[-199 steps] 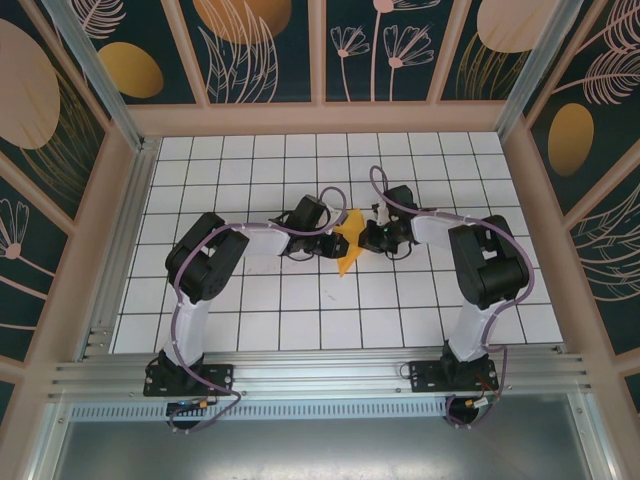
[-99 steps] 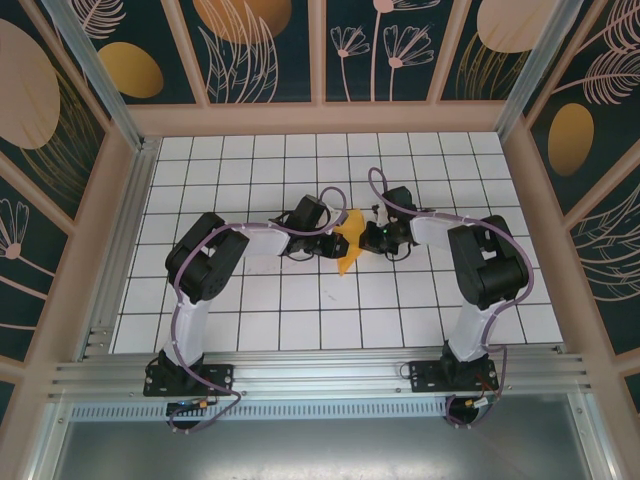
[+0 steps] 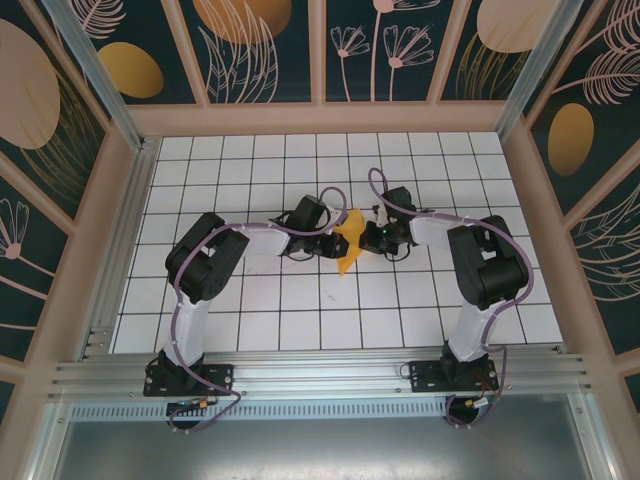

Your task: Fold a paper plane with a square sheet of paper (pick it up from the middle)

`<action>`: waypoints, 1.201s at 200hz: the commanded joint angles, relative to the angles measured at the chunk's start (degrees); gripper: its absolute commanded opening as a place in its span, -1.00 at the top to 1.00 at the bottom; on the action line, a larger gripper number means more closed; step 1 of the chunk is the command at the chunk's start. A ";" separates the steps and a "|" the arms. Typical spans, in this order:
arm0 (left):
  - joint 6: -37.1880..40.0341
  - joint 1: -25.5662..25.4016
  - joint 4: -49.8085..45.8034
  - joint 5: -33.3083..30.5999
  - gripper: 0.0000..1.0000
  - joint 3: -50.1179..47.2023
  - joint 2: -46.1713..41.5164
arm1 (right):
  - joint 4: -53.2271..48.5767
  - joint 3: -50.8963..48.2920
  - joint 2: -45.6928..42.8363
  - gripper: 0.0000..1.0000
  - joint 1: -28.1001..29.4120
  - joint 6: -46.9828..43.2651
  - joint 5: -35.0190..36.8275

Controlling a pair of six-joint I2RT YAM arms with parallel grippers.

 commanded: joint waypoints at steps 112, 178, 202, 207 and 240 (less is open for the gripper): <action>0.04 0.35 -3.69 -1.31 0.75 -0.50 1.48 | 7.33 -7.97 -3.97 0.96 2.57 6.25 -4.31; 0.08 0.31 -3.79 -1.60 0.76 -0.72 1.40 | 5.70 -7.16 -7.53 0.95 3.45 5.48 -4.15; -0.09 0.34 -3.51 -1.42 0.76 -0.64 1.38 | 6.68 -7.44 -8.74 0.95 4.26 6.31 -5.00; -0.07 0.34 -3.58 -1.42 0.76 -0.58 1.39 | 7.07 -7.70 -8.67 0.95 4.51 6.57 -5.29; 0.22 0.31 -3.82 -2.22 0.76 -0.38 1.10 | 10.35 -10.68 -9.38 0.95 6.05 9.70 -5.64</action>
